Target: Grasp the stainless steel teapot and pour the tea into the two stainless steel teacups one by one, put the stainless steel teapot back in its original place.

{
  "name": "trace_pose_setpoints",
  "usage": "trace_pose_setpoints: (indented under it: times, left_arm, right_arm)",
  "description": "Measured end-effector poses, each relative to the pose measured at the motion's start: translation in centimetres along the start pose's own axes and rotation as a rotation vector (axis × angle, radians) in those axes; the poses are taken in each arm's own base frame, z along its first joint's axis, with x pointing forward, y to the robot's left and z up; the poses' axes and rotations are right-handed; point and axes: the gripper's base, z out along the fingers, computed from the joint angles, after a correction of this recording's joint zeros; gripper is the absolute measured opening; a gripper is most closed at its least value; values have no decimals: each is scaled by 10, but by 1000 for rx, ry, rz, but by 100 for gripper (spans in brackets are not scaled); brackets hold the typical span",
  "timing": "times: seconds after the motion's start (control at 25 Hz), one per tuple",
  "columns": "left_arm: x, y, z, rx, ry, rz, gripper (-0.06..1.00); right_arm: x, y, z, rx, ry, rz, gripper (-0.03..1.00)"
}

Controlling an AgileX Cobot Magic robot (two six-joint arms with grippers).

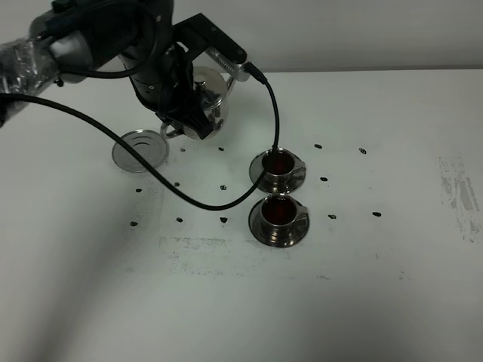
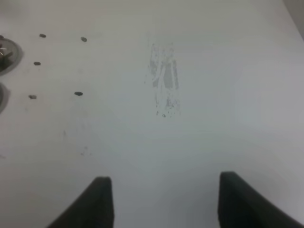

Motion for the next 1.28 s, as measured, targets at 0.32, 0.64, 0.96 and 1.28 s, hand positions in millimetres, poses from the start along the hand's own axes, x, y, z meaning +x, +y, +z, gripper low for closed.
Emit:
trace_pose_setpoints:
  times: [0.32, 0.64, 0.96, 1.28]
  left_arm:
    - [61, 24, -3, -29, -10, -163, 18]
    - [84, 43, 13, -37, 3, -263, 18]
    - [80, 42, 50, 24, 6, -316, 18]
    - [72, 45, 73, 42, 22, -326, 18]
  right_arm:
    - [0, 0, 0, 0, 0, 0, 48]
    - [0, 0, 0, 0, 0, 0, 48]
    - [0, 0, 0, 0, 0, 0, 48]
    - [0, 0, 0, 0, 0, 0, 48]
